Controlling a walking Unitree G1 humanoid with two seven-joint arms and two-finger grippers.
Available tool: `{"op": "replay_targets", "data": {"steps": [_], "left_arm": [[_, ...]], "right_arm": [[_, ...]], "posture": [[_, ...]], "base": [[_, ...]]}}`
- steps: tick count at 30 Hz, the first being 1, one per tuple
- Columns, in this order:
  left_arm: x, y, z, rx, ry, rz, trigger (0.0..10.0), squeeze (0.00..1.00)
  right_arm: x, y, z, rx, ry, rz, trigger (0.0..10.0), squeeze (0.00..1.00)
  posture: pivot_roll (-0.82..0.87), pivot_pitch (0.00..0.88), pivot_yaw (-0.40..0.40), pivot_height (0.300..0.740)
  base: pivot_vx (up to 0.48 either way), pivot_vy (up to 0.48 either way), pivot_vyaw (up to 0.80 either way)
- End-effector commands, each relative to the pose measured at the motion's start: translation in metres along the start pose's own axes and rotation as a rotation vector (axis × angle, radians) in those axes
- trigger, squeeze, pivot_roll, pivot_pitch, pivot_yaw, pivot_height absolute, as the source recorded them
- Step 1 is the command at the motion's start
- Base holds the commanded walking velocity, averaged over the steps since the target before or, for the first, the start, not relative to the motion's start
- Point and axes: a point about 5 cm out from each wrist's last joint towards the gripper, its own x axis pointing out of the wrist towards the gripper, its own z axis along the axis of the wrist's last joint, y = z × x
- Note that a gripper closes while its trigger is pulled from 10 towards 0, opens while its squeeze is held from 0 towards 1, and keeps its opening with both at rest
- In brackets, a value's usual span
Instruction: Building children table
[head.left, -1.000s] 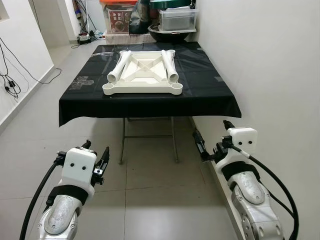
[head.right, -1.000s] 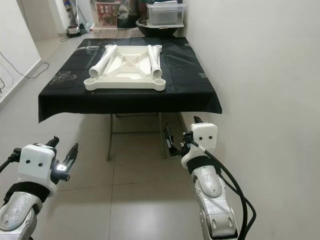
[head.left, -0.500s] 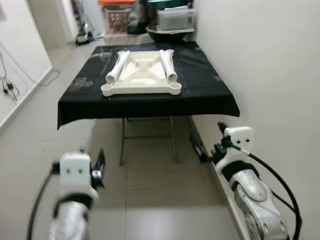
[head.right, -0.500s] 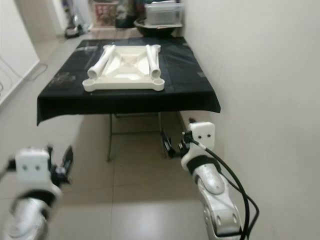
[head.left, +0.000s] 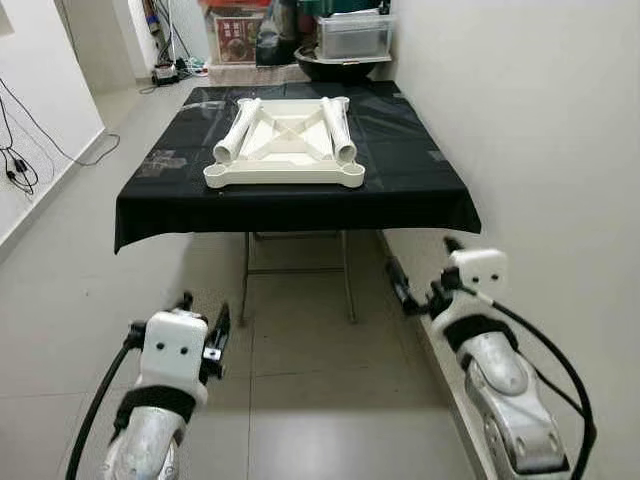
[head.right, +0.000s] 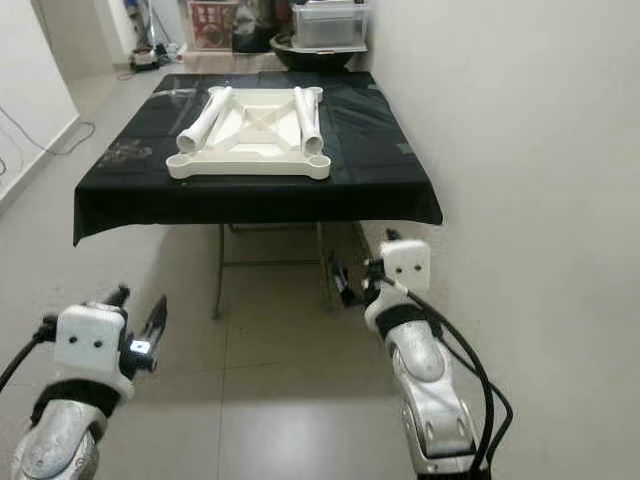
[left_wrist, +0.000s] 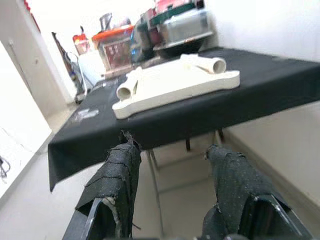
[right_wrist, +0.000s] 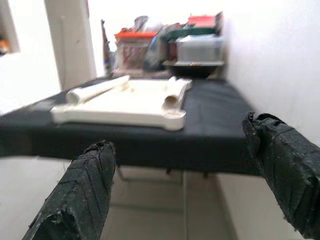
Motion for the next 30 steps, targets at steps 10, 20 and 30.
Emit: {"op": "replay_targets", "data": {"steps": [10, 20, 30], "left_arm": [[-0.002, 0.005, 0.009, -0.09, -0.075, 0.004, 10.0, 0.0], [0.005, 0.007, 0.012, -0.115, -0.104, 0.016, 10.0, 0.0], [0.008, 0.002, 0.012, -0.135, -0.116, -0.017, 10.0, 0.0]], "right_arm": [[0.004, 0.012, -0.004, 0.089, 0.015, 0.078, 10.0, 0.0], [0.007, 0.017, -0.01, 0.092, 0.057, 0.099, 10.0, 0.0], [0.01, 0.015, -0.013, 0.097, 0.077, 0.091, 10.0, 0.0]], "posture": [[0.02, 0.0, -0.013, 0.74], [0.02, 0.0, -0.008, 0.74], [0.0, 0.0, 0.006, 0.74]], "base": [[0.094, 0.0, 0.0], [0.48, 0.0, 0.0], [0.48, 0.0, 0.0]]}}
